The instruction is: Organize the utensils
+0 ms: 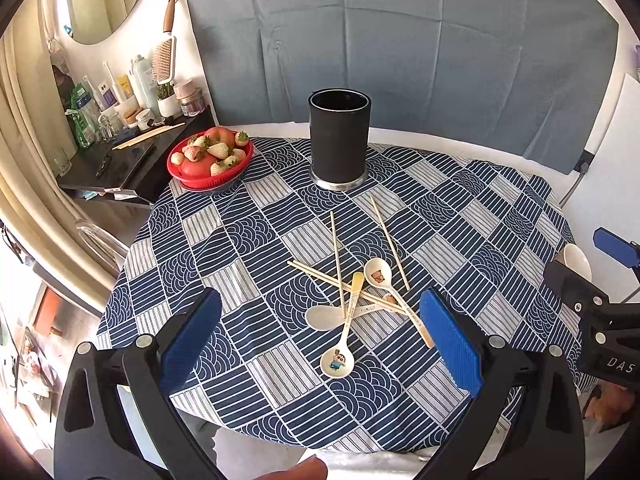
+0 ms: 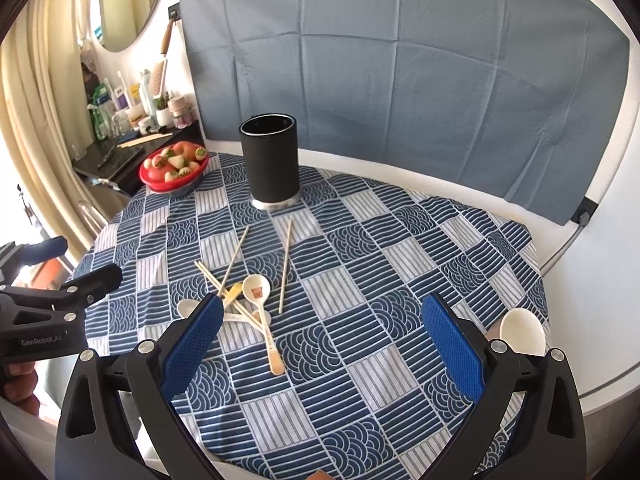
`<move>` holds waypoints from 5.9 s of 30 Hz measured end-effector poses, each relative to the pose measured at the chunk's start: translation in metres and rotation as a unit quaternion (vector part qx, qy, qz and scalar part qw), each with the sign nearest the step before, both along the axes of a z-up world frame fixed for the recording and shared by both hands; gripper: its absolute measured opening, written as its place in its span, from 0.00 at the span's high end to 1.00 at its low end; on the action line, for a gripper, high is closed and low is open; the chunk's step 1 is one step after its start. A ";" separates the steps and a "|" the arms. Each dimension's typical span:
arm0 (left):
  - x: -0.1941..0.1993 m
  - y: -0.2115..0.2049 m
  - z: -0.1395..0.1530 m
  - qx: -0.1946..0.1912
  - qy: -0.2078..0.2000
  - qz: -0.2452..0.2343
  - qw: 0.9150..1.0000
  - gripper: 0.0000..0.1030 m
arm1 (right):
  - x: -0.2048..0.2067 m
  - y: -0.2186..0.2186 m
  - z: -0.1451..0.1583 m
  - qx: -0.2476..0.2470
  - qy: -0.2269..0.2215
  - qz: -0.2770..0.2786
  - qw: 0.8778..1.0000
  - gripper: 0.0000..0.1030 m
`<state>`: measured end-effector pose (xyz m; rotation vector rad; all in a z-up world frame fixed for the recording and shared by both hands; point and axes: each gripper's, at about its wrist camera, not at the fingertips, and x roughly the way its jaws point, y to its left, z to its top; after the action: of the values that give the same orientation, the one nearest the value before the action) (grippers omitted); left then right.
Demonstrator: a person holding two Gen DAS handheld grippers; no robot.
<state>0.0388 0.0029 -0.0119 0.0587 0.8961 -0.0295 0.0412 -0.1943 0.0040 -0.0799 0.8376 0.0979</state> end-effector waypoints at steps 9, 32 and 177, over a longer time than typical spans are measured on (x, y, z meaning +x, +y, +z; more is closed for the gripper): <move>0.033 0.002 -0.009 -0.001 0.025 0.001 1.000 0.06 | 0.035 0.000 -0.010 -0.001 0.022 -0.010 1.000 0.08; 0.114 0.010 -0.050 0.015 0.090 0.009 0.996 0.06 | 0.138 0.015 -0.068 -0.002 0.101 0.019 0.995 0.08; 0.285 0.023 0.053 -0.032 -0.024 -0.081 0.996 0.95 | 0.276 0.029 0.049 0.194 -0.100 0.156 0.963 0.96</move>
<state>0.3240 0.0259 0.0413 0.0725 0.8393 -0.2078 0.3174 -0.1656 0.0535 0.1470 0.5868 0.5411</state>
